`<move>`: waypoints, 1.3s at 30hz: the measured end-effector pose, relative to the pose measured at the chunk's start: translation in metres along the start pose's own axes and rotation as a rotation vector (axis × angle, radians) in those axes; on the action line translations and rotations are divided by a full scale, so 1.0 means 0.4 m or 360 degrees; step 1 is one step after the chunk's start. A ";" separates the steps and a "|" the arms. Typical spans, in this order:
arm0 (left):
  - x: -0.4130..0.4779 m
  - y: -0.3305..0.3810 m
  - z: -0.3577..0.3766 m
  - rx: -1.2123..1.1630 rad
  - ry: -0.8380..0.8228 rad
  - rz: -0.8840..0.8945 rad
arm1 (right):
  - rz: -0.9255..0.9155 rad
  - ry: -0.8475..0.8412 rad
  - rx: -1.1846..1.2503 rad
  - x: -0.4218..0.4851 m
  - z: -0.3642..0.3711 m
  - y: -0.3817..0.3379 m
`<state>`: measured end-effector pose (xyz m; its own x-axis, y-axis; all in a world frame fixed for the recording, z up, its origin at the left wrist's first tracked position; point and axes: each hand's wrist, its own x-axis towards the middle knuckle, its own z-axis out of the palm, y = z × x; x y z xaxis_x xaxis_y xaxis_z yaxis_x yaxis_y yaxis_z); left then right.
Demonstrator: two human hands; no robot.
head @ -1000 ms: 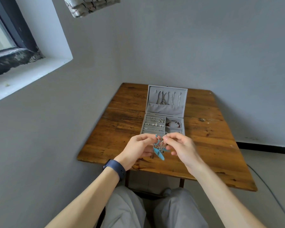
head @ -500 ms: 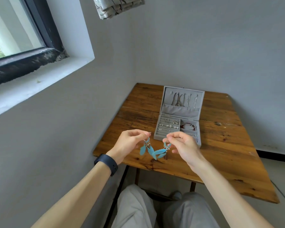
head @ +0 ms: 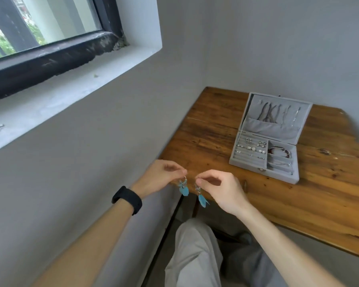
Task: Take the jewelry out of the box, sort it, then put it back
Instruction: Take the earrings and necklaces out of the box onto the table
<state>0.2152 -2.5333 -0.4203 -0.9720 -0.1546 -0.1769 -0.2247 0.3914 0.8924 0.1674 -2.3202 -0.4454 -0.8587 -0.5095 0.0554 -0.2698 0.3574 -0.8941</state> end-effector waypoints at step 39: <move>0.291 -0.122 0.057 0.0857 0.0395 0.0427 | 0.0000 0.0340 -0.0687 0.229 0.051 0.190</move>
<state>0.1114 -2.5498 -0.4938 -0.9688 -0.1680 0.1821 -0.0419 0.8355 0.5479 0.0771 -2.3556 -0.5173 -0.9167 -0.3536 0.1859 -0.3873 0.6729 -0.6302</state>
